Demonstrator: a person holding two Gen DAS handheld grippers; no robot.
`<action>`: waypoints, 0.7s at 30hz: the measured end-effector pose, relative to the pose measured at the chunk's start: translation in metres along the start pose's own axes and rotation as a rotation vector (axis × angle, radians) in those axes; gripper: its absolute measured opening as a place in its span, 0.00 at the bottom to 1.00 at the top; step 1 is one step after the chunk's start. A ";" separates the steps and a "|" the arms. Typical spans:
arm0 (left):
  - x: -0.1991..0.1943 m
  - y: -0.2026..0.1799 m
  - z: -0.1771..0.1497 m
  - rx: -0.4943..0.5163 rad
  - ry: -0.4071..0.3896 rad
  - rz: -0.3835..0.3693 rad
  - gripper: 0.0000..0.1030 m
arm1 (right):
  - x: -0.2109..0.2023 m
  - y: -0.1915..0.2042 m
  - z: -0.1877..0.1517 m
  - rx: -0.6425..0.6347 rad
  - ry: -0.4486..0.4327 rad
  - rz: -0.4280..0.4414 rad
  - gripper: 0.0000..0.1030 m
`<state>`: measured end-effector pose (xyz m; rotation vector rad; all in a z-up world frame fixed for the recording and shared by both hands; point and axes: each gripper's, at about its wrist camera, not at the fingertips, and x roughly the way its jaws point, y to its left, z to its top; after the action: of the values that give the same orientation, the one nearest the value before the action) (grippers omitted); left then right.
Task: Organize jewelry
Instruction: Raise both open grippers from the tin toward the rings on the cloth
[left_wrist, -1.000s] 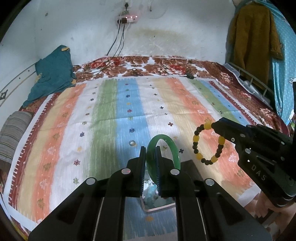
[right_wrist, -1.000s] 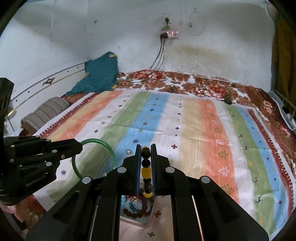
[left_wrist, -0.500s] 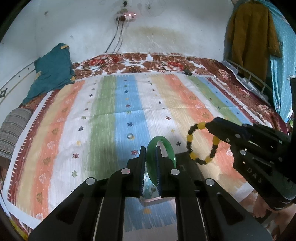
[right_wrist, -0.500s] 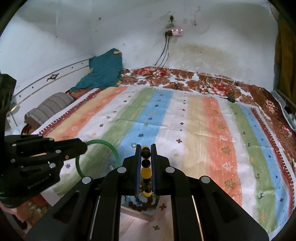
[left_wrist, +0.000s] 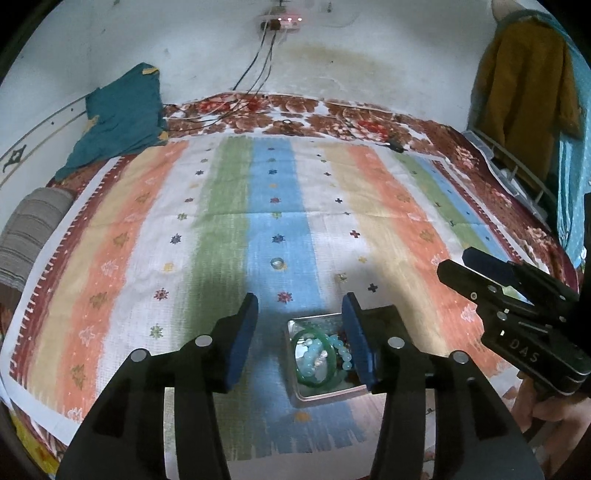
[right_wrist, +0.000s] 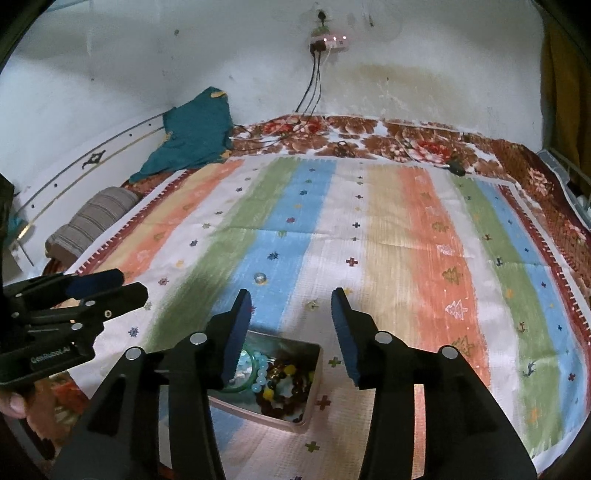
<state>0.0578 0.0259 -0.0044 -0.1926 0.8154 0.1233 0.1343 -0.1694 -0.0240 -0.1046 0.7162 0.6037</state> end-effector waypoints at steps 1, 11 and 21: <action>0.001 0.001 0.000 0.000 0.002 0.001 0.48 | 0.001 -0.001 0.001 0.000 0.004 0.000 0.48; 0.017 0.010 0.008 -0.020 0.037 0.018 0.63 | 0.012 -0.004 0.007 0.008 0.030 -0.003 0.57; 0.030 0.012 0.018 -0.027 0.056 0.023 0.75 | 0.032 -0.003 0.011 0.001 0.090 0.000 0.65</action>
<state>0.0889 0.0425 -0.0157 -0.2132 0.8724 0.1515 0.1615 -0.1534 -0.0363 -0.1314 0.8037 0.6014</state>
